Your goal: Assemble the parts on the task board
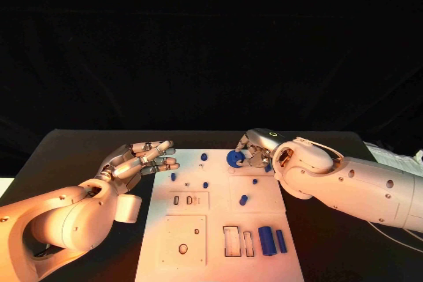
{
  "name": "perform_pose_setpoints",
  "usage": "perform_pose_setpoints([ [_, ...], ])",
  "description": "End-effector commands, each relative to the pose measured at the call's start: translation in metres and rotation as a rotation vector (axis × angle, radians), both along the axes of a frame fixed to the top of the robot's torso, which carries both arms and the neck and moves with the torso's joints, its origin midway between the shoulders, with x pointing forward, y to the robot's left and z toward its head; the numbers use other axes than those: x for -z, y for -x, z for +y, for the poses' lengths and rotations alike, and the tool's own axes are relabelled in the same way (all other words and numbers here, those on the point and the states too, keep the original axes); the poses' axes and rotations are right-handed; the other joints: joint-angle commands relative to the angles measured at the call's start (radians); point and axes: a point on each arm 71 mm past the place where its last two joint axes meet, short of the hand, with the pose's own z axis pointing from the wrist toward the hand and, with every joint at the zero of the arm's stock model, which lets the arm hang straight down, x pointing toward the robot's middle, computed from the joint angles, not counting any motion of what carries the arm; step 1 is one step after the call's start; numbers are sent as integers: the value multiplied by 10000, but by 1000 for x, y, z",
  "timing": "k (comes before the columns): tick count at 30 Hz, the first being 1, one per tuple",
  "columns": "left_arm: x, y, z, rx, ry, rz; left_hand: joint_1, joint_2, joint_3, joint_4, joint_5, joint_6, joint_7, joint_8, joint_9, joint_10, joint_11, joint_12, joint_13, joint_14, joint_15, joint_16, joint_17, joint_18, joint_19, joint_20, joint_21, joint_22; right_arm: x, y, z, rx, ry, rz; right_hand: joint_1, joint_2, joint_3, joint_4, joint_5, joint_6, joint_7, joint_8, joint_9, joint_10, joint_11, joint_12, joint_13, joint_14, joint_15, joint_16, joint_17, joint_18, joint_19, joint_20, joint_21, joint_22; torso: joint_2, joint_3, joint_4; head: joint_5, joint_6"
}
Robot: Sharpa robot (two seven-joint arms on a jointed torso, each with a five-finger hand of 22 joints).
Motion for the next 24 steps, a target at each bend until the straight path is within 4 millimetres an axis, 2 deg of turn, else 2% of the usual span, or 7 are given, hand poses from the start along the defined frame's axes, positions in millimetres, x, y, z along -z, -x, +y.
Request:
perform_pose_setpoints([
  [1, -2, 0, -3, 238, 128, -51, -16, 91, 4, -82, -33, -13, 52, -48, -6, -39, 17, -28, 0, 5, 47, -57, 17, 182, 28, 10, -68, -15, -10, 5, 12, -20, -166, -853, -176, 68, 130, -3, 95, 488, -291, 104, 193, 191, -105, 27, 501, 927, -77, 58, 2063, -165, 83, -9, 53, 37, 6, -8, 12, 29, 22],
  [8, -2, 0, -3, 263, 136, -46, -21, 98, -3, -91, -34, -9, 47, -51, -4, -34, 14, -28, 3, 9, 45, -68, 27, 185, 34, 11, -80, -21, -15, 12, 46, -716, -376, -963, -224, 90, 217, 5, 154, 518, -306, 104, 208, 198, -117, 30, 517, 928, -89, 59, 2068, -174, 103, -21, 76, 84, 10, -16, 11, 111, 24],
  [13, -2, 0, -4, 286, 142, -41, -23, 98, -6, -94, -34, -11, 48, -53, -5, -36, 14, -30, 3, 11, 45, -71, 30, 185, 36, 12, -84, -23, -12, 11, 62, -998, -321, -855, -279, 85, 266, 15, 174, 518, -305, 92, 215, 188, -118, -10, 499, 921, -94, 46, 2036, -179, 115, -28, 89, 111, 9, -15, 21, 169, 0],
  [24, -2, 1, -4, 306, 147, -35, -23, 98, -6, -95, -34, -11, 48, -53, -5, -36, 14, -30, 3, 11, 45, -71, 30, 185, 36, 12, -84, -24, 2, 5, 86, -1330, -83, -517, -378, 54, 312, 34, 161, 492, -293, 59, 218, 162, -109, -89, 461, 911, -92, 25, 1989, -182, 117, -32, 95, 122, 18, -9, 6, 262, -44],
])
